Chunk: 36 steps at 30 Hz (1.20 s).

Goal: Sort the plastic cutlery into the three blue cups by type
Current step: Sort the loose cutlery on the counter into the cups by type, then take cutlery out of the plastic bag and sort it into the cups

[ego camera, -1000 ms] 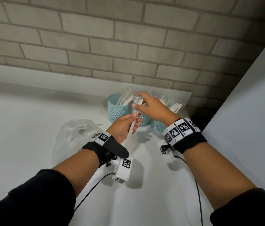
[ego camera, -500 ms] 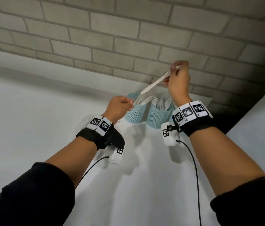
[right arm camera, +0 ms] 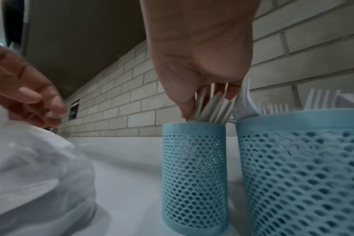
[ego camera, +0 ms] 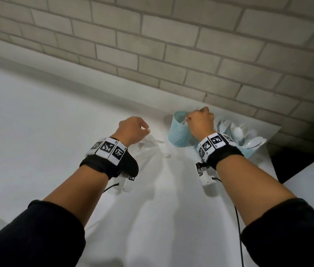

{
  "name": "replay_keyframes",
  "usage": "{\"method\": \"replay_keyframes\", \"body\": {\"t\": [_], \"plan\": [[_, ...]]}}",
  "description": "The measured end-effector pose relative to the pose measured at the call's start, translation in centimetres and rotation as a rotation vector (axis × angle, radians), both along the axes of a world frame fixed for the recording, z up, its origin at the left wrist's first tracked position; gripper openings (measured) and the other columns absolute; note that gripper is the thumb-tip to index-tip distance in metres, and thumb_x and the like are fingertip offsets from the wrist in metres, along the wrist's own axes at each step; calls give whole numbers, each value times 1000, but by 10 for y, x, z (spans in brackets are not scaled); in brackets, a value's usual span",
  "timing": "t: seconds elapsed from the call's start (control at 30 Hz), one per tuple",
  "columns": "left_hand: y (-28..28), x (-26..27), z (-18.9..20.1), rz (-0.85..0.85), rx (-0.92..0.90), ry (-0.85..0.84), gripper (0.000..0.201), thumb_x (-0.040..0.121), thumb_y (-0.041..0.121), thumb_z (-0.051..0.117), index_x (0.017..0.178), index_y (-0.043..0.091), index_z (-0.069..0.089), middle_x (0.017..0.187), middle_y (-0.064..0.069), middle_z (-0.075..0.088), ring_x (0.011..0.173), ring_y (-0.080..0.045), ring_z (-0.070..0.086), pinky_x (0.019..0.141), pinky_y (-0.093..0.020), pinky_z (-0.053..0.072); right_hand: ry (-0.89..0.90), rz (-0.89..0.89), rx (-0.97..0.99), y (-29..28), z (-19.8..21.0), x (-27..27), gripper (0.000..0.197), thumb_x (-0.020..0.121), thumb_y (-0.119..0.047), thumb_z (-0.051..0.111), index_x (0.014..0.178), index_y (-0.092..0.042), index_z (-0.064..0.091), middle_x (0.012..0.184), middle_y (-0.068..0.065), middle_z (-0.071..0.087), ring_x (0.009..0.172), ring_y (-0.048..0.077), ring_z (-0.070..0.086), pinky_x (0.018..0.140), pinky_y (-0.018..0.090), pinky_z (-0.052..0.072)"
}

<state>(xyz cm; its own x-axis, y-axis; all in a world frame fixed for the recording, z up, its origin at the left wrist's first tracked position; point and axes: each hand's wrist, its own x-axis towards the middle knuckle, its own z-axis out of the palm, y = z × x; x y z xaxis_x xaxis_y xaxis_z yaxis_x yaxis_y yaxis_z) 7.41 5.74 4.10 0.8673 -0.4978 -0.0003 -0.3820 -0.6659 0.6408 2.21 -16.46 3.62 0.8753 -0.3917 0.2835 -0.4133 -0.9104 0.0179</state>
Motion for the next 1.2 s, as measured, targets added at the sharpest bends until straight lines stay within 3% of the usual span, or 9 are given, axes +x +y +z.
{"method": "replay_keyframes", "body": {"t": [0.2, 0.3, 0.37, 0.5, 0.77, 0.9, 1.0, 1.1, 1.2], "plan": [[19, 5, -9, 64, 12, 133, 32, 86, 13, 57, 118, 17, 56, 128, -6, 54, 116, -23, 51, 98, -32, 42, -206, 280, 148, 33, 19, -1, 39, 86, -9, 50, 123, -19, 59, 130, 4, 53, 123, 26, 34, 98, 36, 25], [23, 4, -9, 31, 37, 225, 44, 84, 18, 63, 125, 18, 48, 126, -5, 53, 103, -19, 52, 84, -27, 40, 139, 465, 416, 56, 22, -3, 59, 81, -9, 58, 136, -24, 45, 129, 2, 55, 124, 23, 34, 106, 38, 29], [22, 2, -11, 20, 123, 213, 59, 79, 28, 71, 130, 19, 43, 130, -7, 49, 113, -23, 50, 91, -30, 41, 386, 484, 484, 68, 12, -3, 78, 79, -20, 68, 146, -26, 27, 138, 4, 47, 130, 24, 33, 110, 39, 29], [22, -6, -21, 79, 361, 39, 77, 74, 40, 75, 137, 19, 35, 135, -12, 40, 127, -33, 38, 103, -42, 39, 409, 446, 483, 87, -19, 2, 89, 75, -35, 75, 147, -31, 22, 144, 7, 39, 132, 27, 32, 109, 44, 31], [17, -1, -31, 12, 124, -94, 28, 79, 26, 72, 96, 5, 68, 98, -13, 69, 93, -28, 62, 70, -24, 36, 294, 381, 569, 84, -15, -11, 84, 76, -27, 76, 145, -24, 28, 141, 13, 37, 130, 29, 37, 106, 37, 34], [6, -9, -6, -107, -17, -170, 27, 73, 23, 78, 88, 1, 72, 81, -14, 66, 71, -20, 51, 54, -16, 30, 211, 396, 594, 74, 7, -28, 64, 79, -24, 74, 136, -19, 46, 134, 6, 50, 119, 20, 49, 89, 20, 34], [-13, -19, 10, -210, -133, -174, 28, 68, 22, 82, 87, 3, 72, 73, -5, 61, 68, -17, 50, 51, -9, 31, 169, 373, 598, 64, 26, -44, 37, 78, -27, 75, 108, -8, 65, 95, 3, 62, 85, 16, 53, 67, 22, 36], [-37, -33, 22, -305, -262, -83, 30, 63, 16, 85, 86, 8, 69, 70, 1, 61, 65, -13, 52, 54, -9, 35, 172, 290, 566, 48, 45, -67, 22, 78, -30, 73, 79, -10, 64, 73, 1, 57, 67, 15, 49, 59, 26, 35], [-60, -51, 25, -410, -303, 30, 35, 61, 13, 86, 86, 15, 61, 65, 7, 56, 57, -6, 48, 54, -11, 38, 244, 186, 550, 30, 61, -96, 14, 80, -27, 71, 74, -17, 62, 64, -4, 57, 56, 7, 51, 48, 17, 39]]}}
